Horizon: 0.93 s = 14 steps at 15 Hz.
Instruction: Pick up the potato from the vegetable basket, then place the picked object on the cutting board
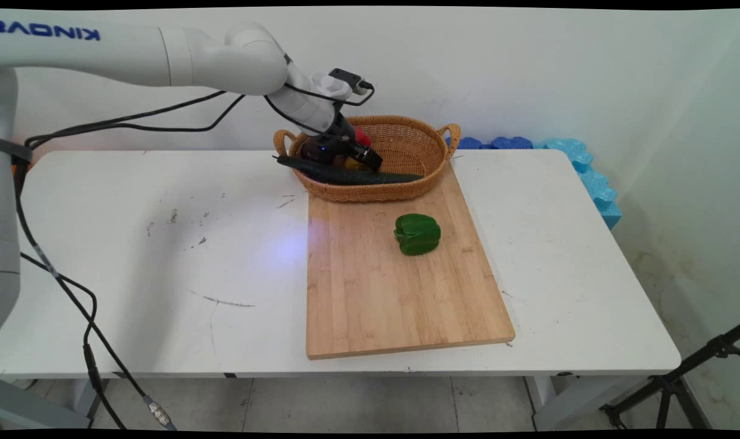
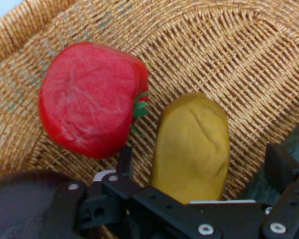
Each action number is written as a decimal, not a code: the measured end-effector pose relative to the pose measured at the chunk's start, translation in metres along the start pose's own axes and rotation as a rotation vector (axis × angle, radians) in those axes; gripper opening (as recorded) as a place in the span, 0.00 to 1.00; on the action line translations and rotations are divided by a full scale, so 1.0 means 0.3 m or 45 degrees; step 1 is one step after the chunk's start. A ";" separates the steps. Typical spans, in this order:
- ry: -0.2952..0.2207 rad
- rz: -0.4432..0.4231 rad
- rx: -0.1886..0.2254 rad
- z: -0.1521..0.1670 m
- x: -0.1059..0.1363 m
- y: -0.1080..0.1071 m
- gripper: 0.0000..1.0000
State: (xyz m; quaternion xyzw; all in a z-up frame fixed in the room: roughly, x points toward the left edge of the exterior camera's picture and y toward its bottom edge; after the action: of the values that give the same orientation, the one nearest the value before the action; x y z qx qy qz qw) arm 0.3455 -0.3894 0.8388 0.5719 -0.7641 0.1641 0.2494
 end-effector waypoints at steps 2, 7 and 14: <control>-0.007 -0.014 0.003 0.019 0.002 0.008 1.00; -0.002 -0.021 0.003 0.045 0.012 0.024 0.00; 0.051 0.067 -0.012 0.019 0.051 0.037 0.00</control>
State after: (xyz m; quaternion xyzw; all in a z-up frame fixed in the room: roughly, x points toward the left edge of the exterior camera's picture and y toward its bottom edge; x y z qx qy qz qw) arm 0.3305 -0.4015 0.8433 0.5472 -0.7744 0.1784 0.2629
